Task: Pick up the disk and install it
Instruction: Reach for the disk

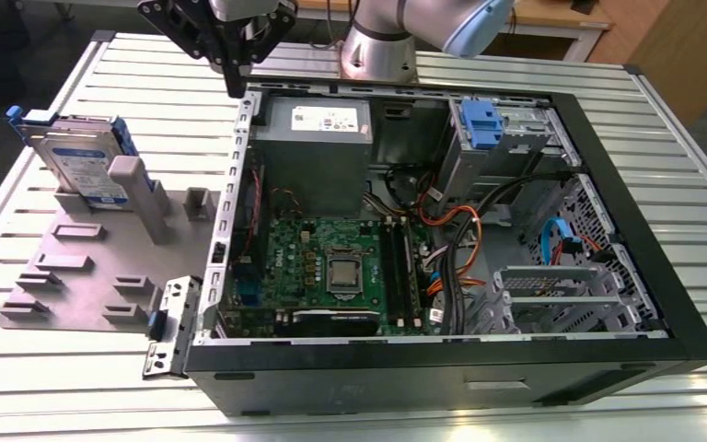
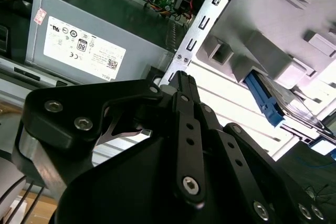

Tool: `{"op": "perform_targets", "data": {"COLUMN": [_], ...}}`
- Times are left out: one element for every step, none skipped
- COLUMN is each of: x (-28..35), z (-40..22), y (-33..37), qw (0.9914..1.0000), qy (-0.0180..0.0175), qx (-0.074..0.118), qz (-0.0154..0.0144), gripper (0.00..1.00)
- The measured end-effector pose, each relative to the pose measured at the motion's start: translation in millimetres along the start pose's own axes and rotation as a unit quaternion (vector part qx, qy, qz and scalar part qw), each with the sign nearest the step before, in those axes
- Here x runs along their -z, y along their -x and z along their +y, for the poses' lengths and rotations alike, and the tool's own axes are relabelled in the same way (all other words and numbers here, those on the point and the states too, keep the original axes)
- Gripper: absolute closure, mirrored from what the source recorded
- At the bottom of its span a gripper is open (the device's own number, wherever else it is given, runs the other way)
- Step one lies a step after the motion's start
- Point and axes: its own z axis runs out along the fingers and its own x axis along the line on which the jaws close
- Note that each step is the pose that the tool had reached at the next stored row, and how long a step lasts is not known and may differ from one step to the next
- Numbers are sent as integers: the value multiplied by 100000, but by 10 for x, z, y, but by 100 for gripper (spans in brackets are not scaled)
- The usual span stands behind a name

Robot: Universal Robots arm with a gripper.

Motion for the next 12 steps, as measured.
{"op": "perform_targets", "data": {"x": [0, 0, 0, 0, 0, 1, 1, 1, 1, 1, 1, 1], "z": [0, -1, -1, -1, -1, -1, -1, -2, -2, -2, -2, -3], "y": [-2, -5, -7, -9, -11, -14, -17, -19, -22, -27, -30, -33], "qw": [100000, 100000, 100000, 100000, 100000, 100000, 100000, 100000, 100000, 100000, 100000, 100000], "qy": [-2, -1, -1, -2, -1, -3, 0, 0, 0, -1, -4, 1], "qx": [3, 0, -1, -1, 1, -3, -4, -3, -2, -7, -7, -2], "qz": [-1, 0, -1, -1, -2, -1, -2, -1, -2, 0, -2, -1], "gripper": [89, 89, 89, 89, 89, 89, 89, 89, 89, 89, 89, 89]}}
